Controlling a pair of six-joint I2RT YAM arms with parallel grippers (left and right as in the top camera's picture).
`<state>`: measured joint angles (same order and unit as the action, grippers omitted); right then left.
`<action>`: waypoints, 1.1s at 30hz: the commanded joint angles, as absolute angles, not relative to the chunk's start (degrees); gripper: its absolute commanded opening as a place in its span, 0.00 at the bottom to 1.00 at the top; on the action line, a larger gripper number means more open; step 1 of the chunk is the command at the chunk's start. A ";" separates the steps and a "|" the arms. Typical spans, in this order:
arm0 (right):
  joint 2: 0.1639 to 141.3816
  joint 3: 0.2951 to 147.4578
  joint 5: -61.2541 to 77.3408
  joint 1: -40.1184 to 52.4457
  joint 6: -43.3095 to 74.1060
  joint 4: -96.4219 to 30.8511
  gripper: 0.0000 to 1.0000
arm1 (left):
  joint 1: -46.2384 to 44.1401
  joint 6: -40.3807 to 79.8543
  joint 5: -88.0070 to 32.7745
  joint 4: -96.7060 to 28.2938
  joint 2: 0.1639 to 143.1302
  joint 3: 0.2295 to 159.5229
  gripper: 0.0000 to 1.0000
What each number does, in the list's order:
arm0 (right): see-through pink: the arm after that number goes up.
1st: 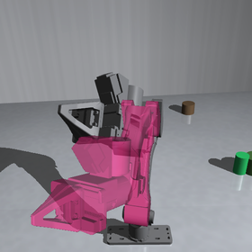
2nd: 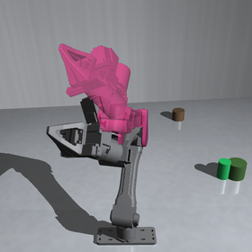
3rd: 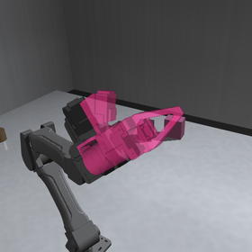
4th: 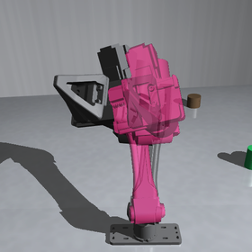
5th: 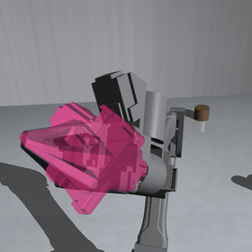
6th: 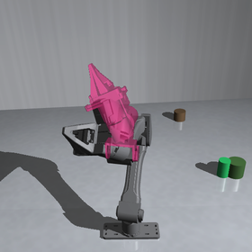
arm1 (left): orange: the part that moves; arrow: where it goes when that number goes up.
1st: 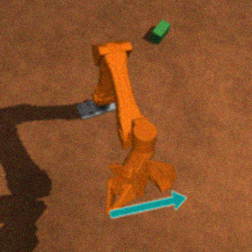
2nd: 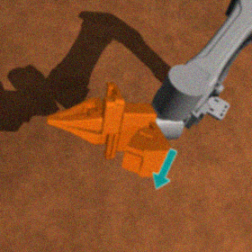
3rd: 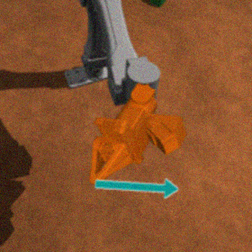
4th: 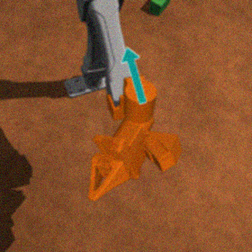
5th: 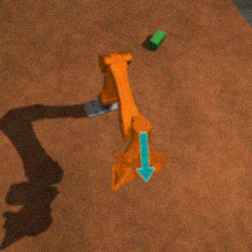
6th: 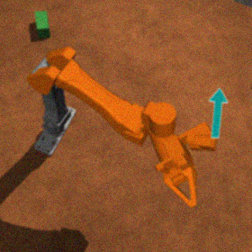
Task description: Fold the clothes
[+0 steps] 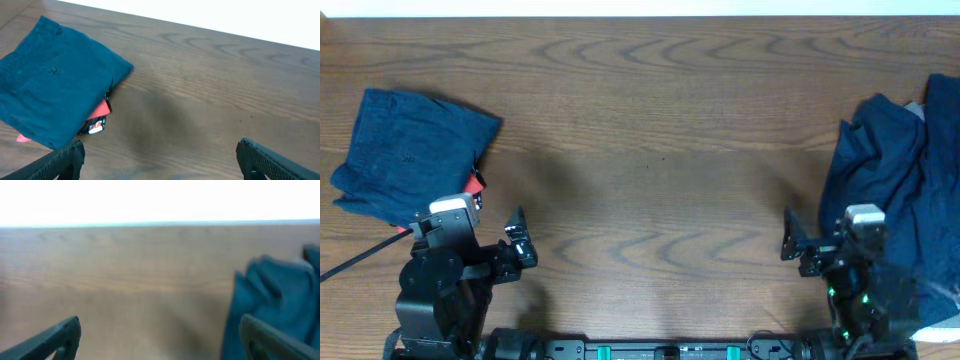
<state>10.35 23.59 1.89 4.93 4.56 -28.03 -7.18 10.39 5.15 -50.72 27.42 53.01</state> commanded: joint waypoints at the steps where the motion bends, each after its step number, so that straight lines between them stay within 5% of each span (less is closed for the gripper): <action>1: 3.25 15.73 2.00 5.76 2.87 -21.78 0.99 | -7.20 9.47 6.07 -50.57 27.22 53.04 0.98; 11: 0.30 0.10 1.93 4.97 -3.16 -0.71 0.99 | -7.20 9.45 6.07 -50.57 27.22 53.04 0.98; 33: 0.38 0.32 2.57 4.99 -7.38 -4.08 0.99 | -7.20 9.45 6.07 -50.57 27.22 53.04 0.98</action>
<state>0.69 0.40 1.98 5.26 -6.57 -3.92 -7.18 10.39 5.15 -50.72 27.42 52.99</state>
